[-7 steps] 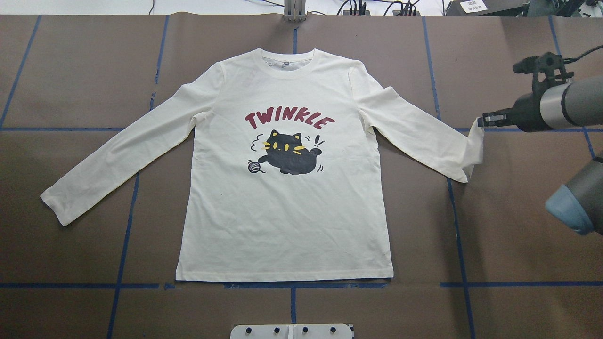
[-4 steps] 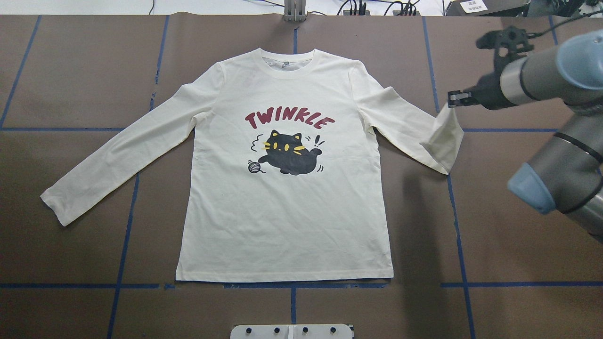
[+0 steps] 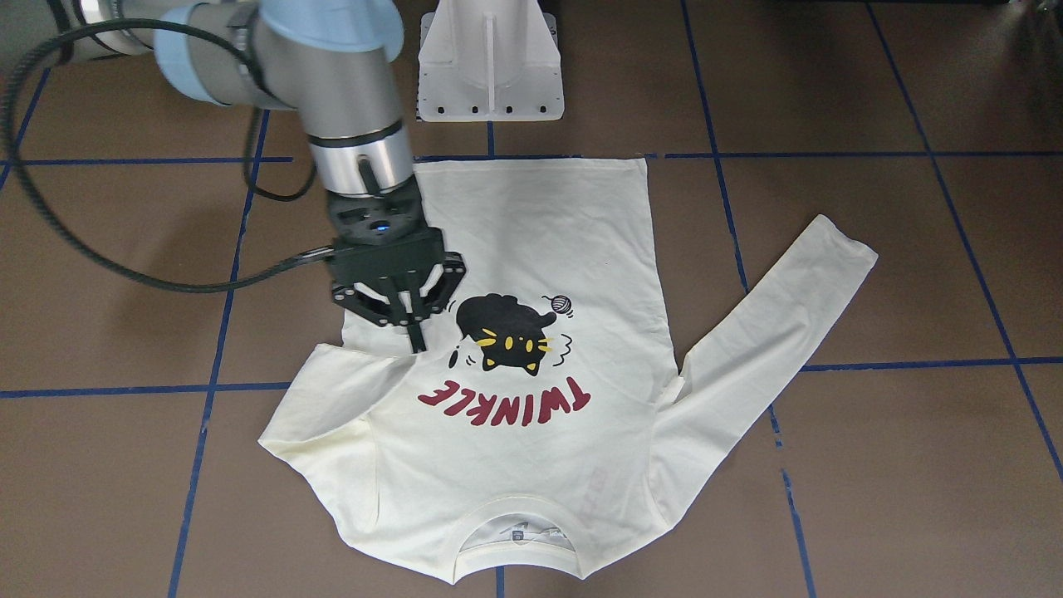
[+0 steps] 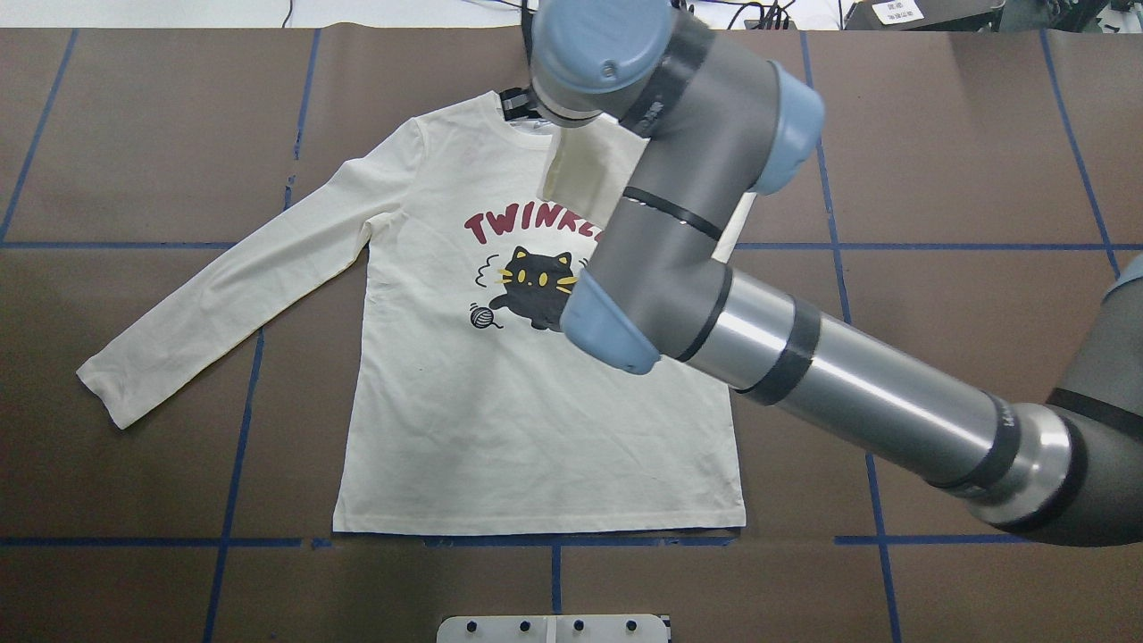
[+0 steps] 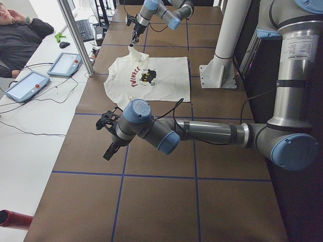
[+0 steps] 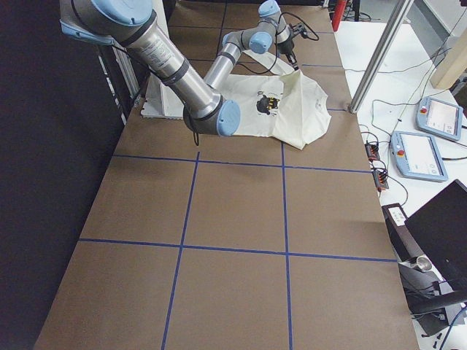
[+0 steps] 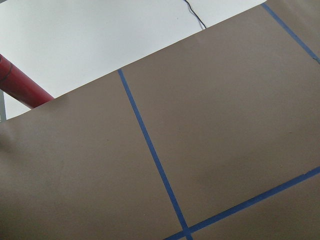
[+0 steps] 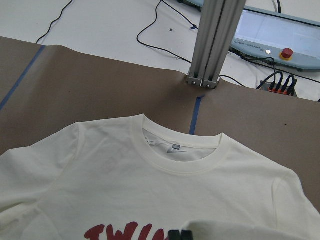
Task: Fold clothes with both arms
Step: 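Lift the sleeve with the right gripper and carry it across the shirt body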
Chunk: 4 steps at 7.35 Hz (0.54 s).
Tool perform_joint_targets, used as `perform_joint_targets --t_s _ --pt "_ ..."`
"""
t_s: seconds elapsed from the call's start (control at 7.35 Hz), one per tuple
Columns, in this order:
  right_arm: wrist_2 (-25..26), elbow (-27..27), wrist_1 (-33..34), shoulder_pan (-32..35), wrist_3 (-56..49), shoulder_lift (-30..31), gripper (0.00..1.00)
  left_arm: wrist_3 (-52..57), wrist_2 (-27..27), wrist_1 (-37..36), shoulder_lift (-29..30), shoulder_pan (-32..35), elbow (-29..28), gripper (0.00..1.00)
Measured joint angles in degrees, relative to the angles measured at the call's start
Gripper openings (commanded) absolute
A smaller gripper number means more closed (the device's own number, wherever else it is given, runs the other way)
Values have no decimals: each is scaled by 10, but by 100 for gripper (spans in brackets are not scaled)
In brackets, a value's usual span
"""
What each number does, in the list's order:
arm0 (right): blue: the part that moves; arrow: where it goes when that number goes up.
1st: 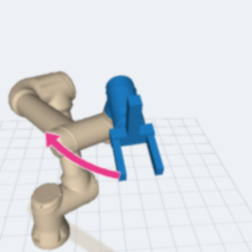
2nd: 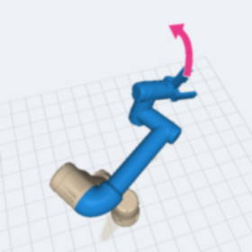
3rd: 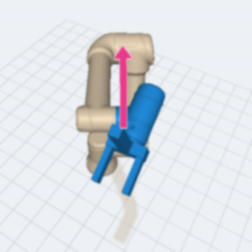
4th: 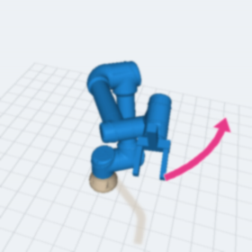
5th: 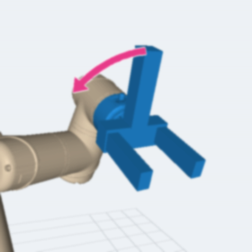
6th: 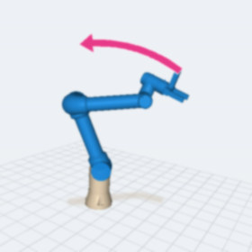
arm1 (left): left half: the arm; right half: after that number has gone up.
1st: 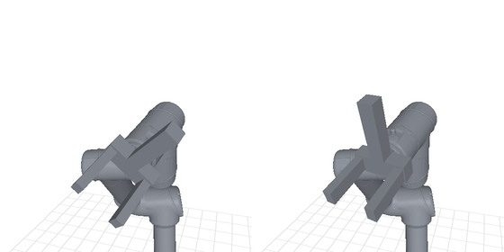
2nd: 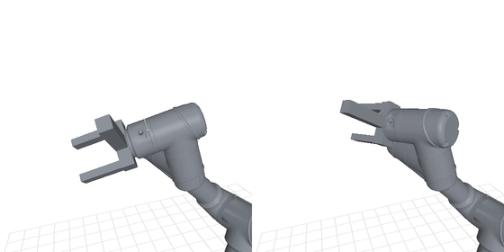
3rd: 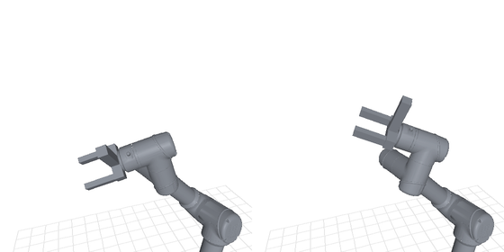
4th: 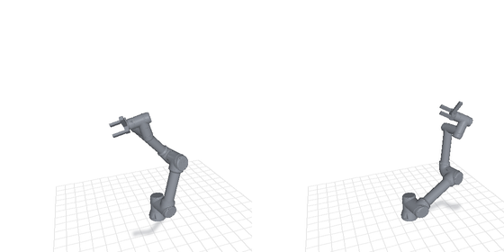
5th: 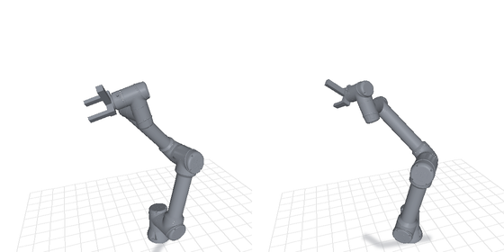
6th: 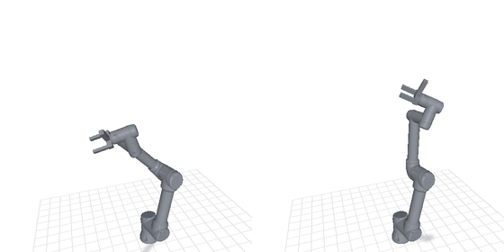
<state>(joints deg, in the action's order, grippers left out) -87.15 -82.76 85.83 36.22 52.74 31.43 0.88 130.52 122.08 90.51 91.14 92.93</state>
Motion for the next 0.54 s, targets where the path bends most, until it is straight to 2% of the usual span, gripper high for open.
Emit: perform_joint_targets --t_s 0.27,0.54 --pt "78 139 -28 -57 63 -89 0 1 1 0 0 0 -7 100" --pt "115 246 -65 -87 123 -158 0 1 1 0 0 0 -9 100"
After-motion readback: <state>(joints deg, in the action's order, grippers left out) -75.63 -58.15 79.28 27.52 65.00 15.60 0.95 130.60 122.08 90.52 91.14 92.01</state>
